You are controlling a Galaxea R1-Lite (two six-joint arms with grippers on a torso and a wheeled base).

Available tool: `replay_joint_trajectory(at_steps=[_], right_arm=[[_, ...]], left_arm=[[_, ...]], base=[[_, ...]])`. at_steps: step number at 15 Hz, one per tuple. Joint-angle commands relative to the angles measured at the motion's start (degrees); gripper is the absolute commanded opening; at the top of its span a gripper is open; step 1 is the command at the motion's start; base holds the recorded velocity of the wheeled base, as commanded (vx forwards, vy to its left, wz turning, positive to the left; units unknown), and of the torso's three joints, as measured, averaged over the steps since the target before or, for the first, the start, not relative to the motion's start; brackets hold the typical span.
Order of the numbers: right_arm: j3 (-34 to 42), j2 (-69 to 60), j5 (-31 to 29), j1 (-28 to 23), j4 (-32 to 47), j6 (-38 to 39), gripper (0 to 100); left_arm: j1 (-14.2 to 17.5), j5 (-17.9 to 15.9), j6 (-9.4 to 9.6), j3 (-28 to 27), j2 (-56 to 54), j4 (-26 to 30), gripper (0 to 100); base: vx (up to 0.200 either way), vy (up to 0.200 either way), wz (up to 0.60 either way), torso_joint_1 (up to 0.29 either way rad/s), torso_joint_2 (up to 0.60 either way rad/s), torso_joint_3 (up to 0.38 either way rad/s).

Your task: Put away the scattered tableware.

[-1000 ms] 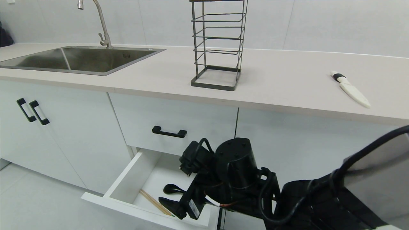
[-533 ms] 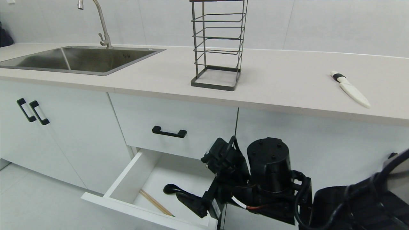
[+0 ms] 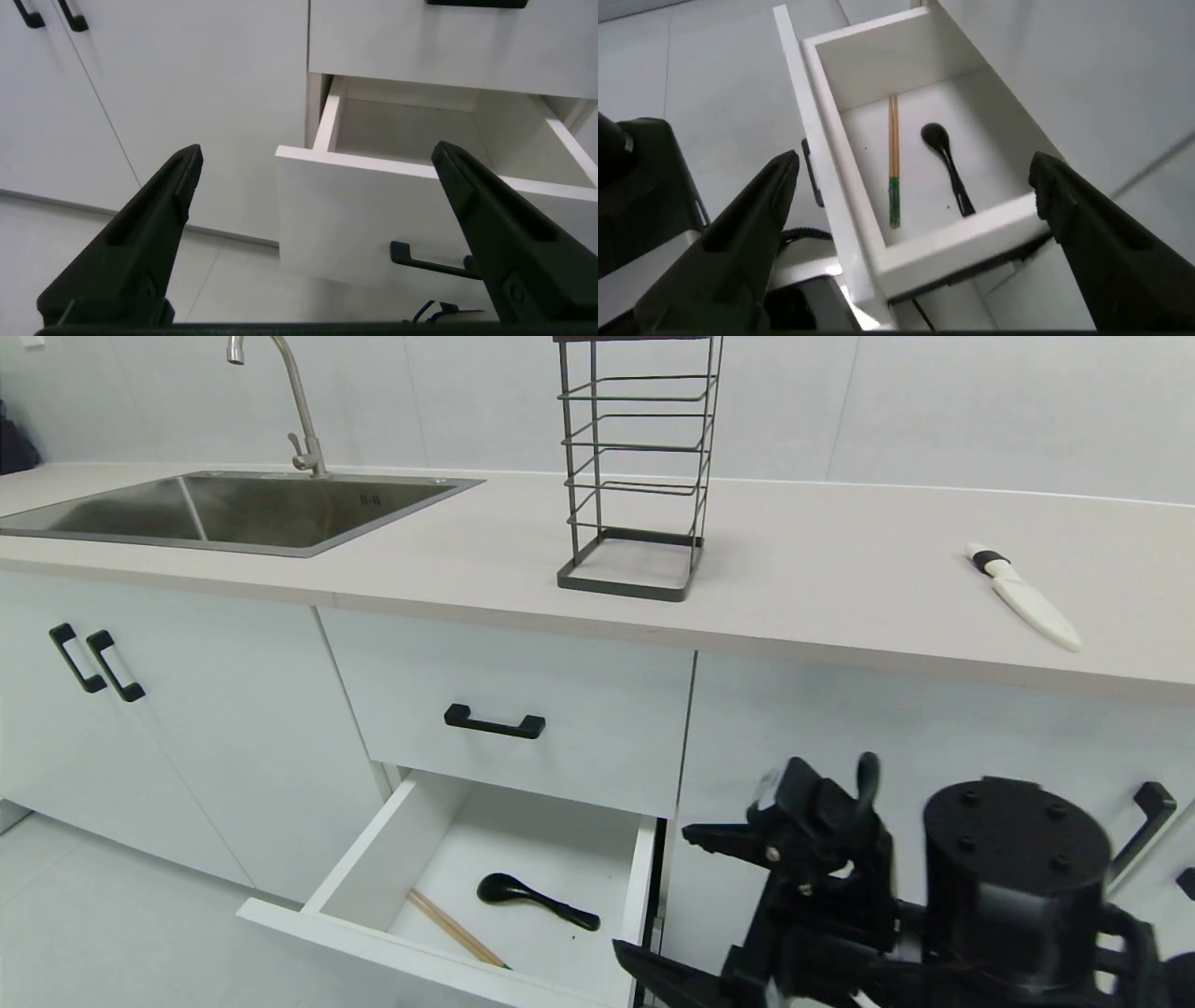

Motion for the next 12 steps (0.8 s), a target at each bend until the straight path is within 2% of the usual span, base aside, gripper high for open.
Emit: replay_joint_trajectory(at_steps=[1, 4, 10, 12], right_arm=[[6.9, -10.1, 0.2, -3.8, 1.5, 0.2, 100], [12.3, -19.4, 0.7, -10.6, 5.6, 0.1, 100], [18.2, -38.4, 3.0, -18.3, 9.4, -0.5, 100], [20.8, -49.8, 3.6, -26.2, 13.7, -3.0, 100]], left_arm=[[0.0, 0.0, 0.00, 0.0, 0.1, 0.0, 100], [0.0, 0.0, 0.00, 0.0, 0.1, 0.0, 100], [0.0, 0.0, 0.00, 0.0, 0.1, 0.0, 100], [0.0, 0.0, 0.00, 0.0, 0.1, 0.0, 100]], base=[[0.000, 0.000, 0.00, 0.000, 0.00, 0.000], [0.000, 0.000, 0.00, 0.000, 0.00, 0.000], [0.000, 0.000, 0.00, 0.000, 0.00, 0.000], [0.000, 0.000, 0.00, 0.000, 0.00, 0.000]])
